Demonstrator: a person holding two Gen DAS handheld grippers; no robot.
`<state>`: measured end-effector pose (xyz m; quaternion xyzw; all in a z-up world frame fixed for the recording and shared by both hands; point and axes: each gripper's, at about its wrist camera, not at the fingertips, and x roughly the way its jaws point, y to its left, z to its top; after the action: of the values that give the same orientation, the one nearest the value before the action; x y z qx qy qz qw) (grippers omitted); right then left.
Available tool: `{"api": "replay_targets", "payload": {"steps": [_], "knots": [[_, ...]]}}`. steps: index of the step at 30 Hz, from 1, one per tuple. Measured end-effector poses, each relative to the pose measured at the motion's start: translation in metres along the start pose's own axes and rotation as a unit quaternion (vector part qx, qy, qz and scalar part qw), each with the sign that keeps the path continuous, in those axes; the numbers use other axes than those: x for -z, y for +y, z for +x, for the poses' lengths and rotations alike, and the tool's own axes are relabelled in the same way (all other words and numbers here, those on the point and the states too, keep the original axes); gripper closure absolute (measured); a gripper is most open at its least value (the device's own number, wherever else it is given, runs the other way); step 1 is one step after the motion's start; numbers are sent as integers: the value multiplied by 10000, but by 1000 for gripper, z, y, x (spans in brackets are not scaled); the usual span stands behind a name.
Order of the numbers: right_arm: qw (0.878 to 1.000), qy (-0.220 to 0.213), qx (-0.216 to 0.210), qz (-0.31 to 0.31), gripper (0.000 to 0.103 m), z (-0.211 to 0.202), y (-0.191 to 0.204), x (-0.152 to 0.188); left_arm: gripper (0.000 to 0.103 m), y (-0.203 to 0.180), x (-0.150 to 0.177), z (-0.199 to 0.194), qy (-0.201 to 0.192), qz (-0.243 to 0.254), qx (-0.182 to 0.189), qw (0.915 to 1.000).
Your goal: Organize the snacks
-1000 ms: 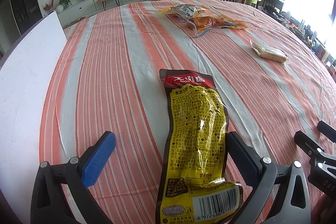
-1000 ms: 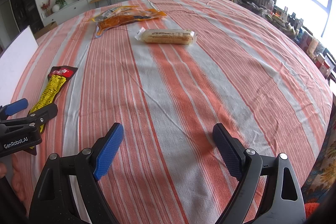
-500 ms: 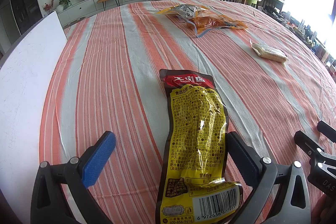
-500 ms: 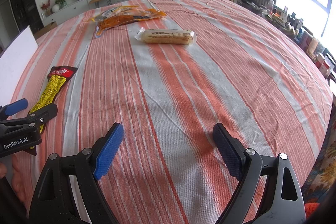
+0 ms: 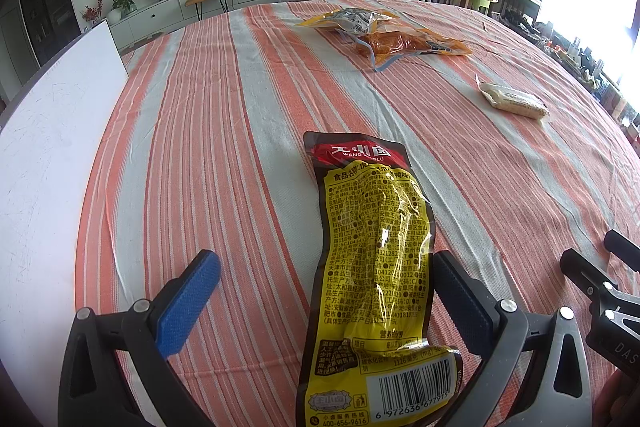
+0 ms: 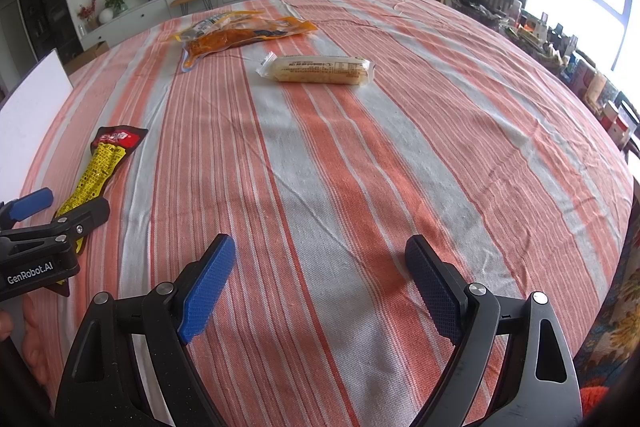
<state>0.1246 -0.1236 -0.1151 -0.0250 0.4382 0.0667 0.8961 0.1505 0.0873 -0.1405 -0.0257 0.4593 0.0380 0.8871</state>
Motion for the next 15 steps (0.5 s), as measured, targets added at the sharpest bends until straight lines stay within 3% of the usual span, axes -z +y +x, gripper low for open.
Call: {"api": "replay_targets", "payload": {"steps": [11, 15], "knots": [[10000, -2, -45, -8, 13, 0, 0, 0, 0, 0, 0, 0, -1, 0, 1, 10000], [9982, 76, -508, 320, 15, -5, -14, -18, 0, 0, 0, 0, -1, 0, 2, 10000]]}}
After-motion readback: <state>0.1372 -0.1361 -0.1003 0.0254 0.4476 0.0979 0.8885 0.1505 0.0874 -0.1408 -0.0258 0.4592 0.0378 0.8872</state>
